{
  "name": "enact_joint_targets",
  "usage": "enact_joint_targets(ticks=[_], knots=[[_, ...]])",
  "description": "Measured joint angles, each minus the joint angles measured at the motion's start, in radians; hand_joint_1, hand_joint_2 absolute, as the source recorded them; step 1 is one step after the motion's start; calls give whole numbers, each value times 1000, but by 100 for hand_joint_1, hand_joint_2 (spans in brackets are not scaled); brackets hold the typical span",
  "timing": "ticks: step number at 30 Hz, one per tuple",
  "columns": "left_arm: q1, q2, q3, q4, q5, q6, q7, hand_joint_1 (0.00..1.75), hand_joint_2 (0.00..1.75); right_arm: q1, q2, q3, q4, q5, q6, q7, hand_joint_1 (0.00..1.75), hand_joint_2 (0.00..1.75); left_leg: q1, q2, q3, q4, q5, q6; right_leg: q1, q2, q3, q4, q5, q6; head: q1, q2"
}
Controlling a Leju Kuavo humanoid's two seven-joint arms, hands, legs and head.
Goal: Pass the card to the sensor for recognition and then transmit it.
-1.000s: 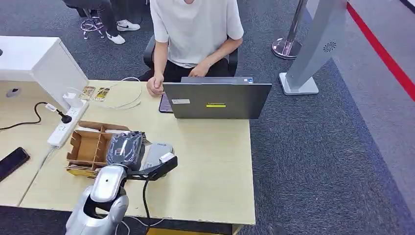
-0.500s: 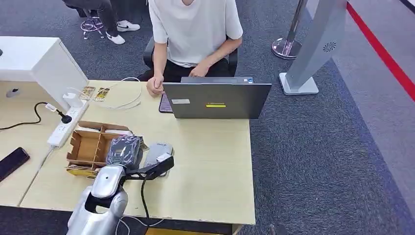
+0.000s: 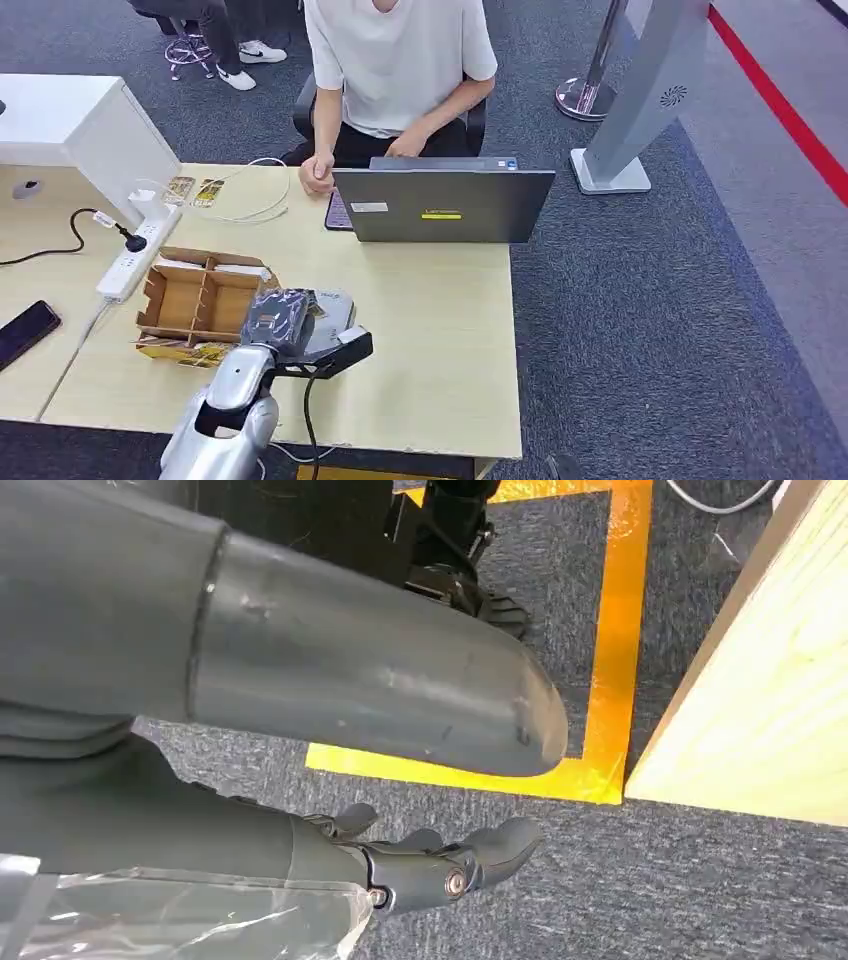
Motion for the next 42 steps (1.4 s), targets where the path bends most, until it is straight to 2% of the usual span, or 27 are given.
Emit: enact_joint_targets(ticks=[8, 15, 18, 21, 23, 26, 28, 30, 32, 35, 38, 42], knots=[[1, -11, 0, 27, 0, 11, -3, 175, 175, 1, 0, -1, 0, 3, 0, 0, 0, 0, 0, 0, 0, 0, 0, 0, 0, 0, 0, 0, 0, 0, 0, 0], [-4, -10, 0, 39, 7, -10, 15, 175, 175, 1, 1, -1, 0, 6, 0, 3, 0, 0, 0, 0, 0, 0, 0, 0, 0, 0, 0, 0, 0, 0, 0, 0], [-4, -10, 0, 39, 14, 4, 15, 175, 175, 1, 1, -4, 0, 2, 0, 2, 0, 0, 0, 0, 0, 0, 0, 0, 0, 0, 0, 0, 0, 0, 0, 0], [-4, -13, 0, 32, 14, 47, 15, 175, 175, 3, 1, -12, 0, -4, -1, 0, 0, 0, 0, 0, 0, 0, 0, 0, 0, 0, 0, 0, 0, 0, 0, 0], [-4, -21, 0, -16, -10, 126, 19, 175, 175, 9, 1, -20, 0, -7, -8, -4, 0, 0, 0, 0, 0, 0, 0, 0, 0, 0, -1, 0, 0, 0, 0, 0], [-17, -29, 0, -90, -27, 181, 30, 175, 175, 15, 1, -26, 0, -8, -15, -6, 0, 0, 0, 0, -1, 0, 0, 0, 0, 0, -1, 0, 0, 0, 0, 0], [-21, -28, 0, -129, -31, 253, 48, 175, 175, 18, 1, -27, 0, -6, -18, -6, 0, 0, 0, 0, -1, 0, 0, 0, 0, 0, -1, 0, 0, 0, 0, 0], [-45, -10, 0, -173, -33, 345, 82, 175, 175, 18, 1, -29, 0, -3, -21, -8, 0, 0, 0, -1, -1, 0, 0, 0, 0, -1, -1, 0, 0, 0, 0, 0], [-81, 22, 0, -208, -33, 416, 87, 175, 175, 17, 2, -29, 0, 0, -21, -13, 0, 0, 0, -1, -1, 0, 0, 0, 0, -1, -1, 1, 0, 0, 0, 0], [-134, 97, 0, -259, -33, 474, 87, 175, 175, 17, 6, -33, 0, -1, -14, -26, 0, 0, 0, -1, 0, 0, 1, -1, 0, -1, -1, 2, 0, 0, 0, 0], [-158, 145, 0, -283, -33, 478, 91, 175, 175, 16, 8, -33, 0, -3, -13, -31, 0, 0, 1, -1, 0, 0, 1, -1, 0, -1, -1, 2, 0, 0, 0, 0], [-203, 216, -20, -291, -33, 408, 180, 175, 175, 16, 11, -37, 0, -7, 4, -35, 0, 0, 0, 0, 0, 0, 1, -1, 0, 0, -1, 2, 0, 0, 1, 0]])
